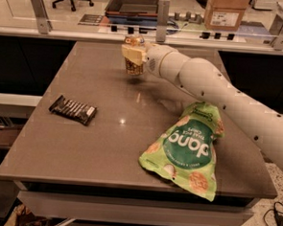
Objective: Place orange can upright
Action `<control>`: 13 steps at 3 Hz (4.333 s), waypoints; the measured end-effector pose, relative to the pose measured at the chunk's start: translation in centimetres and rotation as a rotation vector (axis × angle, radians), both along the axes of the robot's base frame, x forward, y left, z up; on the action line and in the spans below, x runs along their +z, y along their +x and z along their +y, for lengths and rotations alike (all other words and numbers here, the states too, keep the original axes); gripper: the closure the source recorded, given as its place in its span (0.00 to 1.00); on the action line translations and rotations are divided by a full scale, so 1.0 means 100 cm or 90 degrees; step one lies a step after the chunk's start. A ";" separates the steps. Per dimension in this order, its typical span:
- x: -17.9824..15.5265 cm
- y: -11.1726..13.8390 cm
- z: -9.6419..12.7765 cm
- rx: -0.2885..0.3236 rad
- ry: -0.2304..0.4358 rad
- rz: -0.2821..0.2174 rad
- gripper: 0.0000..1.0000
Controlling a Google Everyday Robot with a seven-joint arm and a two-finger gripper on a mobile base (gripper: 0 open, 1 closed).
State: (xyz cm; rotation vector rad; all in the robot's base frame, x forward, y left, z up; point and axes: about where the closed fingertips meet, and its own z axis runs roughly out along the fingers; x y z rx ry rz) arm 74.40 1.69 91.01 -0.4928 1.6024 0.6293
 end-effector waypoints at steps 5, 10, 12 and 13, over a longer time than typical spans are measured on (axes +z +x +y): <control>-0.025 -0.002 0.006 -0.032 -0.002 0.053 1.00; -0.027 -0.005 0.006 -0.042 0.000 0.054 1.00; -0.026 -0.005 0.008 -0.040 0.000 0.054 0.59; -0.026 -0.005 0.010 -0.039 0.000 0.054 0.36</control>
Offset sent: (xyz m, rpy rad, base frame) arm -0.0017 0.0005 -0.0581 -0.0060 0.1364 -0.0937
